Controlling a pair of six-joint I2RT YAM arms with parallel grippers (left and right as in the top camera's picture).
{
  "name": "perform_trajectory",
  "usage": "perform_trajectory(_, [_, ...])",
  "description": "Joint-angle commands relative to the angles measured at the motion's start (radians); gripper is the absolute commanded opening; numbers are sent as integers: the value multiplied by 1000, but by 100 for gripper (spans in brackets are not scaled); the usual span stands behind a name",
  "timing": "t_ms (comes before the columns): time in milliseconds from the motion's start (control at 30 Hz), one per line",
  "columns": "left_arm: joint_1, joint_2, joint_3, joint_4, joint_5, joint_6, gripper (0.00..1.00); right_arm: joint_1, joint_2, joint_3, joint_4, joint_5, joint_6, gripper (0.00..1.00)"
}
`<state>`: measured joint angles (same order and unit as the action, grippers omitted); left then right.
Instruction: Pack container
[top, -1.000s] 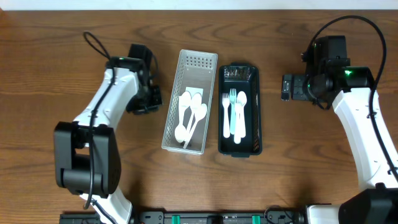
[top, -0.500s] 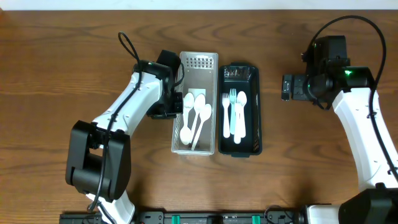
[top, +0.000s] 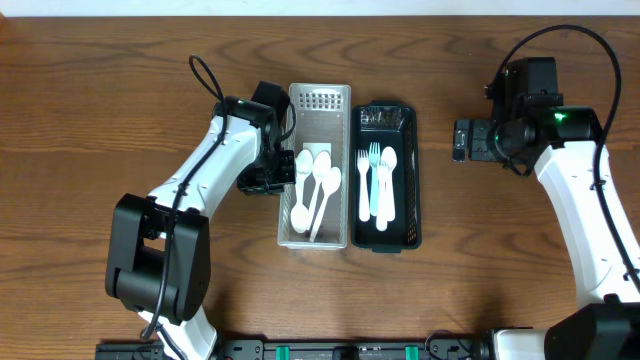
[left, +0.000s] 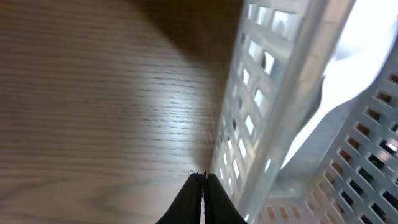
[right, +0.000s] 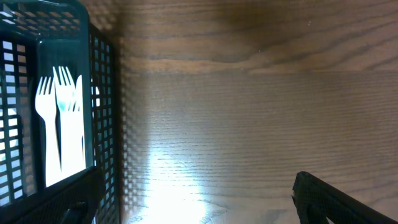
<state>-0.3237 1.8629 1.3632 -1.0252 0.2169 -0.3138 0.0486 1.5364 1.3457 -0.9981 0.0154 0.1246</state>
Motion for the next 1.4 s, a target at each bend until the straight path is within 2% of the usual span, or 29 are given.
perform_trajectory(0, [2,4,-11,-6,92,24,6,7,2,0,0,7,-10,99])
perform_trajectory(167, [2,4,-11,-4,89,51,6,7,2,0,-1,7,-10,99])
perform_trajectory(300, [13,4,-11,13,1,50,6,7,2,0,-1,7,-10,99])
perform_trajectory(500, [89,3,10,33,-37,40,6,7,2,0,8,7,-9,99])
perform_trajectory(600, [135,3,31,64,-71,56,11,7,2,0,48,14,-9,99])
perform_trajectory(633, [152,1,38,96,-83,76,17,7,2,0,73,14,-10,99])
perform_trajectory(667, [163,-1,42,125,-84,95,34,7,2,0,97,14,-10,99])
perform_trajectory(700, [172,-3,43,159,-88,109,58,7,2,0,130,16,-11,99])
perform_trajectory(767, [189,-11,44,242,-121,112,97,7,5,0,218,19,-39,99])
perform_trajectory(933, [214,-15,43,507,-211,112,98,7,32,0,445,19,-162,99])
perform_trajectory(1067, [230,-15,43,696,-211,122,98,4,53,0,504,23,-167,99])
perform_trajectory(1133, [236,-18,44,714,-211,189,98,-5,53,0,509,31,-167,99])
perform_trajectory(1200, [243,-26,43,702,-211,316,98,-20,53,0,503,31,-167,99])
perform_trajectory(1367, [254,-51,43,642,-289,335,98,-66,53,0,438,29,-163,99])
